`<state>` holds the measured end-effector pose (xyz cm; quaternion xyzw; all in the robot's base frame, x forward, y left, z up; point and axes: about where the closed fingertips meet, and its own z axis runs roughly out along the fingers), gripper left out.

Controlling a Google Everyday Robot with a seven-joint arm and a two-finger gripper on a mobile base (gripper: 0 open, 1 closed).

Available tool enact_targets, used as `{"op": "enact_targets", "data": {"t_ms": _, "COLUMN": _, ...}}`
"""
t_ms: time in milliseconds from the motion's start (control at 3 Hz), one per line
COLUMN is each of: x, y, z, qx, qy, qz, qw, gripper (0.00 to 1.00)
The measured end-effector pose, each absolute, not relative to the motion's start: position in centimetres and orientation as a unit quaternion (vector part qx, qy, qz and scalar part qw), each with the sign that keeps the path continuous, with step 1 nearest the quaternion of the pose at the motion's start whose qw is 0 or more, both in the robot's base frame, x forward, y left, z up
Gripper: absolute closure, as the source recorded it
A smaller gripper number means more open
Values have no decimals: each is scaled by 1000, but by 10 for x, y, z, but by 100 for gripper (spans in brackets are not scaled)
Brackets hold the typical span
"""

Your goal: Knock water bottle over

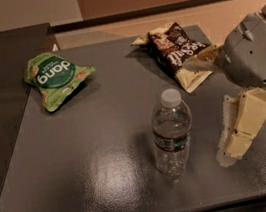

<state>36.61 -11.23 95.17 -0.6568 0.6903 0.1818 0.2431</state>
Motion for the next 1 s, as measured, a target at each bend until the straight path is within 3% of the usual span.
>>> {"op": "enact_targets", "data": {"t_ms": 667, "x": 356, "y": -73, "z": 931, "qx": -650, "qy": 672, "qz": 236, "qw": 266, "gripper": 0}}
{"op": "enact_targets", "data": {"t_ms": 1000, "x": 354, "y": -64, "z": 932, "qx": -645, "qy": 664, "qz": 264, "qw": 270, "gripper": 17}}
